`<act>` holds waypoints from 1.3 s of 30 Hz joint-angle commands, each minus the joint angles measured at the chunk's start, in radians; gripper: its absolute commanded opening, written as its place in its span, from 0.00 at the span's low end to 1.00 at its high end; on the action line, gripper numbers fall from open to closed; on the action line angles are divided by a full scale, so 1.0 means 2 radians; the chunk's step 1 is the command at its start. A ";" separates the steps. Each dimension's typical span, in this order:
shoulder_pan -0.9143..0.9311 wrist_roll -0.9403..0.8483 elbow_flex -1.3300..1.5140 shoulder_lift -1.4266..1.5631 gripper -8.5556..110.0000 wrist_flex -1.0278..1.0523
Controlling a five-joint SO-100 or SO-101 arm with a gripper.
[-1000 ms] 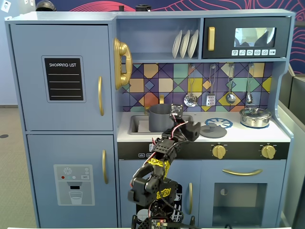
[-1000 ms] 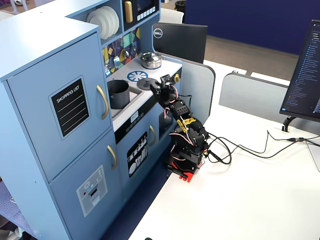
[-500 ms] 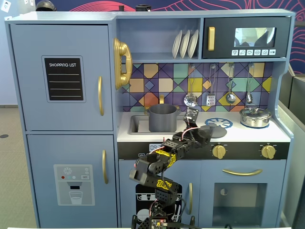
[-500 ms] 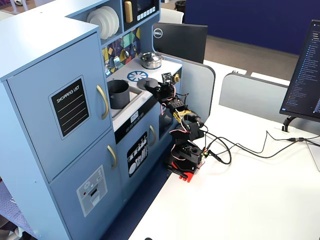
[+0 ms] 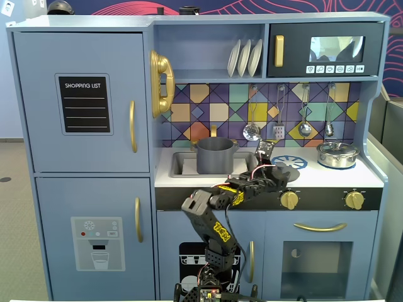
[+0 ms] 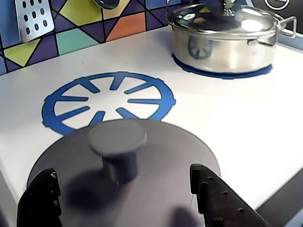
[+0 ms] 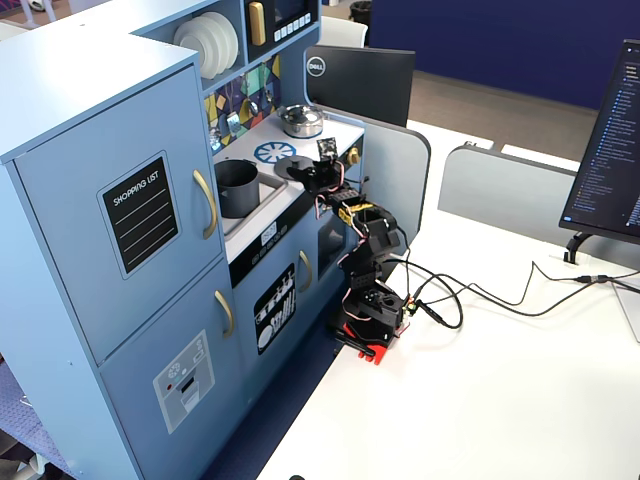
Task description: Pick up the lid from the counter and put it on the gray recipient
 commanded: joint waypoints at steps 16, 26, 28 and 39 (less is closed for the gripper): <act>-0.009 -0.015 -0.130 -0.148 0.24 -0.059; -0.031 -0.014 -0.152 -0.173 0.07 -0.075; -0.034 -0.016 -0.164 -0.170 0.07 -0.076; -0.074 -0.014 -0.285 -0.072 0.07 0.049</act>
